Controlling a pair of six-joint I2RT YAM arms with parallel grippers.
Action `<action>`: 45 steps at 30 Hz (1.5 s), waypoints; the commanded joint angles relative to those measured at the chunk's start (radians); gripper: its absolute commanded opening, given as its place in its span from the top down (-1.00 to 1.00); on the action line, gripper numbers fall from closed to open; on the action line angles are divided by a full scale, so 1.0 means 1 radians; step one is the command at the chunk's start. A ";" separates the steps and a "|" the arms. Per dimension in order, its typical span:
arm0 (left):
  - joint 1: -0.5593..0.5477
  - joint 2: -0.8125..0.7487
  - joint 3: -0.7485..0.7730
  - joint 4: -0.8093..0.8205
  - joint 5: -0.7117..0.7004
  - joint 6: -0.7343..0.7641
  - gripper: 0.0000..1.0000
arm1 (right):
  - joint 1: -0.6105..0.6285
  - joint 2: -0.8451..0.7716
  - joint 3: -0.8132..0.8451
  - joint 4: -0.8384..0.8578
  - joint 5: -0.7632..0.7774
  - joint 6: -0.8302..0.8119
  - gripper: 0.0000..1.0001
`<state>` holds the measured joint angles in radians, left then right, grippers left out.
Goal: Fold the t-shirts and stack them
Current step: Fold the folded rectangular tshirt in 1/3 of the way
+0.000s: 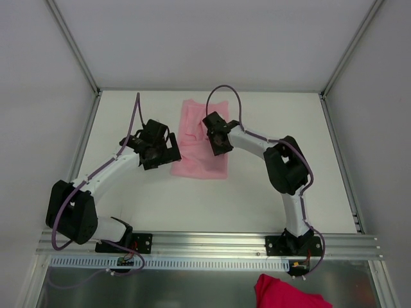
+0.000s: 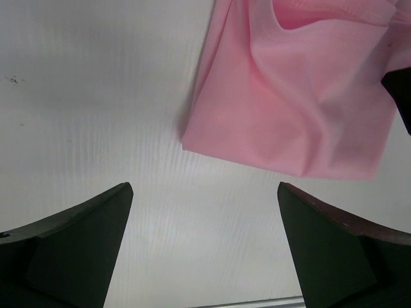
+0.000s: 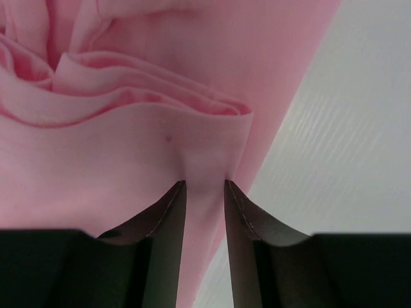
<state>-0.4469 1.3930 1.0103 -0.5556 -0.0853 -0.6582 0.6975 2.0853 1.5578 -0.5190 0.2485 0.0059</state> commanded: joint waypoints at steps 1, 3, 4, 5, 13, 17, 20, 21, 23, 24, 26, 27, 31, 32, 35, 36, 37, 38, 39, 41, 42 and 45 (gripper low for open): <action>-0.015 -0.069 -0.021 -0.017 0.002 -0.023 -0.98 | -0.032 0.010 0.099 0.031 0.009 -0.064 0.32; -0.016 -0.075 -0.029 -0.018 0.001 -0.020 -0.97 | -0.059 0.024 0.113 0.030 0.008 -0.064 0.28; -0.015 -0.075 -0.030 -0.021 0.004 -0.018 -0.98 | -0.064 0.025 0.117 0.030 0.011 -0.063 0.27; -0.015 -0.074 -0.029 -0.023 0.004 -0.018 -0.97 | -0.075 0.030 0.130 0.028 0.009 -0.066 0.25; -0.015 -0.022 -0.013 -0.014 0.013 -0.001 -0.97 | -0.104 0.062 0.162 0.019 -0.015 -0.060 0.19; -0.015 0.037 0.007 0.026 0.041 0.018 -0.97 | -0.105 0.070 0.154 0.028 -0.034 -0.047 0.19; -0.016 0.116 0.051 0.016 0.055 0.019 -0.97 | -0.107 0.071 0.153 0.028 -0.049 -0.038 0.19; -0.015 0.136 0.063 -0.006 0.055 0.014 -0.97 | -0.105 0.070 0.151 0.028 -0.054 -0.037 0.18; -0.016 0.199 0.102 -0.042 0.044 0.008 -0.98 | -0.105 0.067 0.150 0.030 -0.057 -0.034 0.18; -0.019 0.225 0.109 -0.070 0.038 0.005 -0.98 | -0.105 0.067 0.150 0.028 -0.060 -0.034 0.18; -0.029 0.248 0.146 -0.118 -0.019 -0.007 -0.97 | -0.107 0.064 0.150 0.024 -0.064 -0.037 0.18; -0.030 0.264 0.163 -0.145 -0.040 -0.020 -0.98 | -0.107 0.061 0.150 0.025 -0.067 -0.038 0.18; -0.033 0.316 0.209 -0.185 -0.048 -0.018 -0.91 | -0.107 0.058 0.163 0.017 -0.087 -0.044 0.17; -0.033 0.319 0.206 -0.173 -0.036 -0.018 -0.87 | -0.108 0.059 0.168 0.016 -0.090 -0.044 0.17; -0.038 0.311 0.182 -0.127 -0.002 -0.021 -0.53 | -0.108 0.059 0.173 0.008 -0.095 -0.043 0.17; -0.042 0.308 0.169 -0.118 0.004 -0.021 -0.37 | -0.108 0.059 0.173 0.007 -0.100 -0.043 0.17; -0.044 0.305 0.162 -0.097 0.009 -0.021 -0.32 | -0.108 0.058 0.173 0.007 -0.101 -0.043 0.17; -0.045 0.299 0.143 -0.084 0.022 -0.018 -0.24 | -0.107 0.058 0.173 0.005 -0.100 -0.043 0.17; -0.044 0.296 0.133 -0.073 0.027 -0.020 -0.17 | -0.107 0.055 0.171 0.005 -0.100 -0.043 0.17; -0.046 0.296 0.114 -0.052 0.029 -0.021 0.14 | -0.110 0.050 0.174 0.004 -0.100 -0.047 0.17; -0.046 0.299 0.110 -0.049 0.029 -0.021 0.14 | -0.110 0.050 0.174 0.004 -0.101 -0.047 0.17; -0.046 0.310 0.093 -0.037 0.029 -0.024 0.52 | -0.115 0.045 0.186 -0.007 -0.103 -0.052 0.17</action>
<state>-0.4850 1.7092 1.1187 -0.6186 -0.0734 -0.6731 0.5900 2.1582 1.6863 -0.5079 0.1558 -0.0387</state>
